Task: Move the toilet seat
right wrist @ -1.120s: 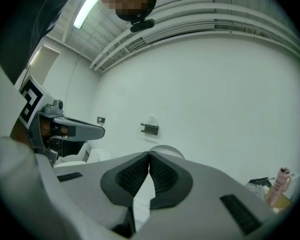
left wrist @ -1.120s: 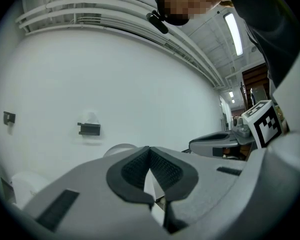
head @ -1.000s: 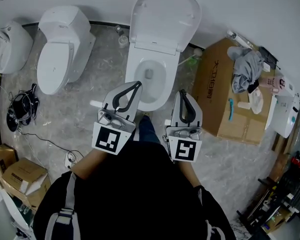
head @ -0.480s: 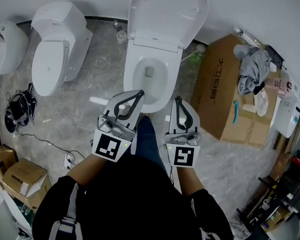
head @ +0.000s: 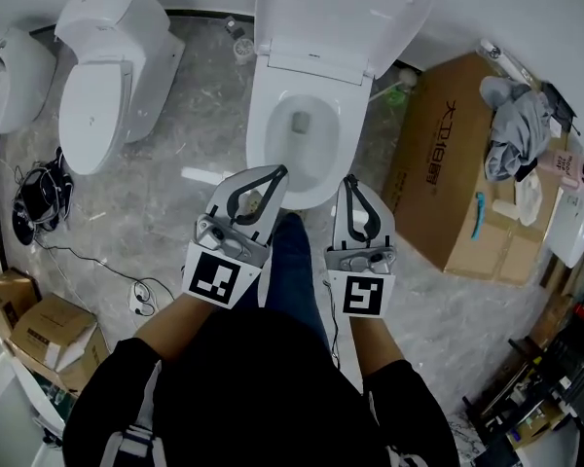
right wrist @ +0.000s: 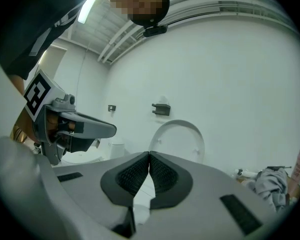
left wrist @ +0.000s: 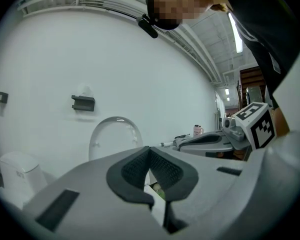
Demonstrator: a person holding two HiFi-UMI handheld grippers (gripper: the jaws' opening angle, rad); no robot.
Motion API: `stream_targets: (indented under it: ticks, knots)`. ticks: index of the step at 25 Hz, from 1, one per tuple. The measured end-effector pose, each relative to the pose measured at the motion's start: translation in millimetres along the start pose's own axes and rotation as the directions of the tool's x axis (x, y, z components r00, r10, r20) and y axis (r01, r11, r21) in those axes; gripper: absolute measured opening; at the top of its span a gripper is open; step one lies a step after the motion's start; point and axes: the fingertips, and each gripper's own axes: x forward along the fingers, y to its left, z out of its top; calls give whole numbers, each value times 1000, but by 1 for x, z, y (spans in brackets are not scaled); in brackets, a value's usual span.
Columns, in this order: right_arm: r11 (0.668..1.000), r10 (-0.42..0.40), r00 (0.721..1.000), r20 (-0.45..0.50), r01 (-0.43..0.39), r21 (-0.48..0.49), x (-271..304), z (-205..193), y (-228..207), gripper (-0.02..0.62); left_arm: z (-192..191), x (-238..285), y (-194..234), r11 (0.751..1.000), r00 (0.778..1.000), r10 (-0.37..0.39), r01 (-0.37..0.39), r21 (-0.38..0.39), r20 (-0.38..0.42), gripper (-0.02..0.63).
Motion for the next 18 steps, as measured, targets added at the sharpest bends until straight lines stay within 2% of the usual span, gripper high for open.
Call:
stream_targets:
  ticks: [6, 13, 18]
  knots:
    - [1000, 1, 999, -38, 0, 21, 5, -34, 3, 23, -36, 7, -4, 1000, 999, -16, 16, -11, -30, 6]
    - [1000, 7, 996, -93, -4, 27, 3, -75, 3, 23, -81, 6, -6, 998, 995, -23, 17, -57, -99, 6]
    - [999, 5, 992, -122, 0, 41, 4, -103, 4, 23, -105, 8, -5, 999, 993, -24, 20, -39, -115, 7]
